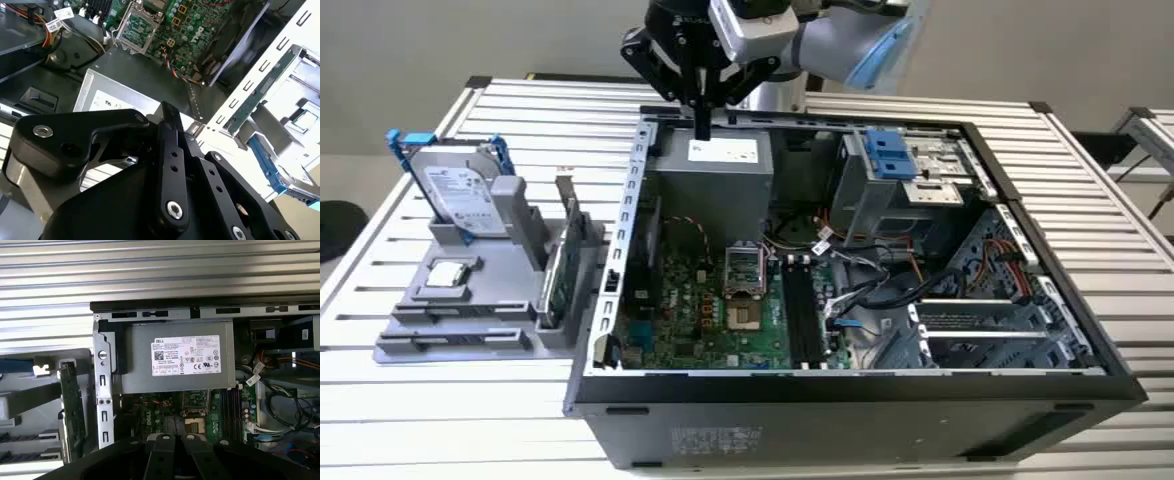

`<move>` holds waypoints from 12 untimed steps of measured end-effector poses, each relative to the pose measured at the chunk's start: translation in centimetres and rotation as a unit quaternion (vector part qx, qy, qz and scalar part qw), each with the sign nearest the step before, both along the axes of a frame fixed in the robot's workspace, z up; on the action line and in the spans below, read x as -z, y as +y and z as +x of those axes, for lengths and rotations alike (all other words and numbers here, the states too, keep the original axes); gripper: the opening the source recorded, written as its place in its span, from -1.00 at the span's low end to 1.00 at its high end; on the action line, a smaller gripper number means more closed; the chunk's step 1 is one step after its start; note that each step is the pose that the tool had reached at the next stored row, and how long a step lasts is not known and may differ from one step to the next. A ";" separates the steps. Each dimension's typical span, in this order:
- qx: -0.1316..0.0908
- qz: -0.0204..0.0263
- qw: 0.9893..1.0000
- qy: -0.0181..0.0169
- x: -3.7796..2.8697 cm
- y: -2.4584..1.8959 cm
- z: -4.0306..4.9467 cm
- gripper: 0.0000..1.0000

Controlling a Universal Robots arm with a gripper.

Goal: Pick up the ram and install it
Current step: 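Reach for the ram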

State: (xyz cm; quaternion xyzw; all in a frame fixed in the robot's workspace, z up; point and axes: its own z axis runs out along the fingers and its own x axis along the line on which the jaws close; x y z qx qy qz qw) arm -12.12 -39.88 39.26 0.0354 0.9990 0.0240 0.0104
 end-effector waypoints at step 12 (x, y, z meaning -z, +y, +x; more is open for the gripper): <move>0.000 0.000 1.000 0.000 0.00 0.00 -0.02 -1.00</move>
